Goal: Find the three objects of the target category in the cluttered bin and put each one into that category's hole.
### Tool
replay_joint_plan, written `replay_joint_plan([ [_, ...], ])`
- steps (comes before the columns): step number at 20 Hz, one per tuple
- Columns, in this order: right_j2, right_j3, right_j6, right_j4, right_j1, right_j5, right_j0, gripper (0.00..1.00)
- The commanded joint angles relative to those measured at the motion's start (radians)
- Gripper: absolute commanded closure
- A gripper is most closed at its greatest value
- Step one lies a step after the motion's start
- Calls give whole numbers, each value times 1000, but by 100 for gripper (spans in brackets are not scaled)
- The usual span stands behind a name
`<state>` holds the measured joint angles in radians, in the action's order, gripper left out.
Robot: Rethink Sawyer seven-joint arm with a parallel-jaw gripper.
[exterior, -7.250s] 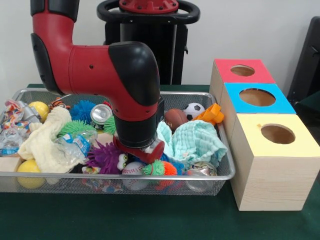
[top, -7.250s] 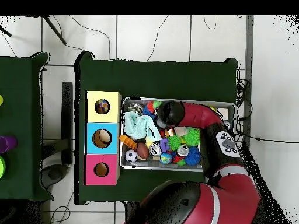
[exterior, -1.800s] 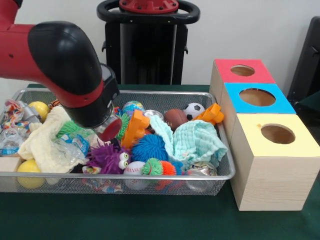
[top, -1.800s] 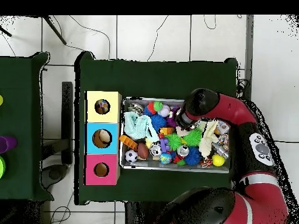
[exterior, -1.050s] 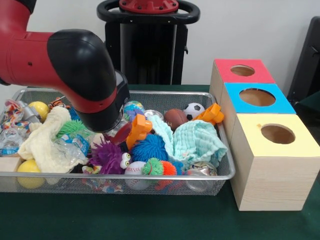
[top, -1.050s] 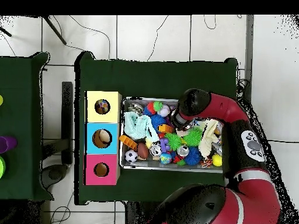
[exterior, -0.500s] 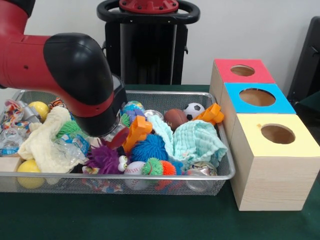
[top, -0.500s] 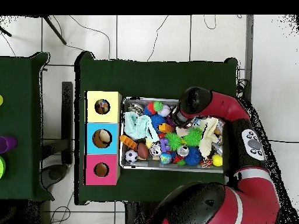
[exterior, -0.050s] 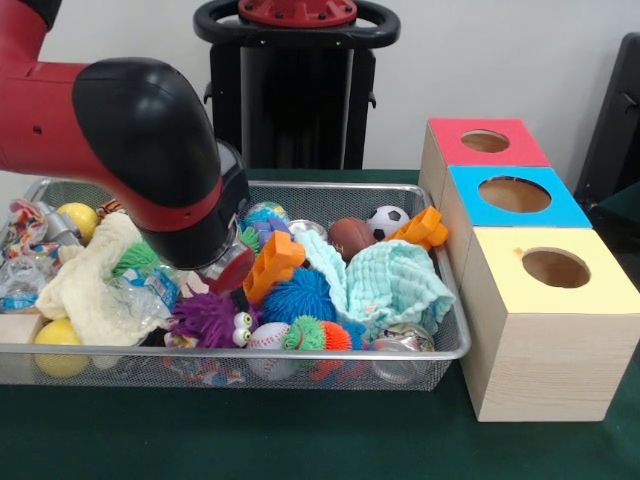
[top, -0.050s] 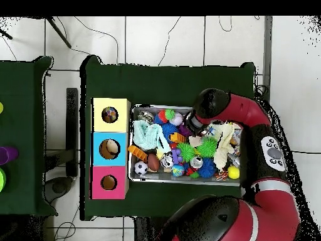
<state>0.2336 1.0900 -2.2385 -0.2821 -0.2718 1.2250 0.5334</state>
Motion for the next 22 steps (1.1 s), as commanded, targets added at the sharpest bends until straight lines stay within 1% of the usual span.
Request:
replay_joint_plan([
  [1, 50, -62, 104, 7, 27, 82, -10, 0],
  [3, 52, -98, 106, 2, 57, 78, -10, 0],
  [5, 52, -90, 105, 0, 59, 51, -10, 0],
  [8, 52, -93, 114, -1, 67, 39, -5, 0],
  [10, 52, -110, 122, -5, 81, 39, -4, 0],
  [11, 53, -140, 125, -9, 102, 44, -7, 0],
  [12, 53, -148, 126, -12, 111, 39, -7, 0],
  [14, 54, -177, 129, -14, 134, 44, -9, 0],
  [16, 56, -219, 133, -12, 153, 77, -14, 0],
  [17, 55, -221, 132, -11, 152, 88, -17, 0],
  [18, 55, -239, 134, -10, 158, 108, -19, 0],
  [19, 54, -232, 135, -6, 152, 112, -19, 0],
  [20, 54, -240, 136, -6, 156, 118, -20, 0],
  [21, 55, -267, 138, -8, 173, 126, -22, 0],
  [22, 55, -271, 136, -9, 177, 122, -23, 0],
])
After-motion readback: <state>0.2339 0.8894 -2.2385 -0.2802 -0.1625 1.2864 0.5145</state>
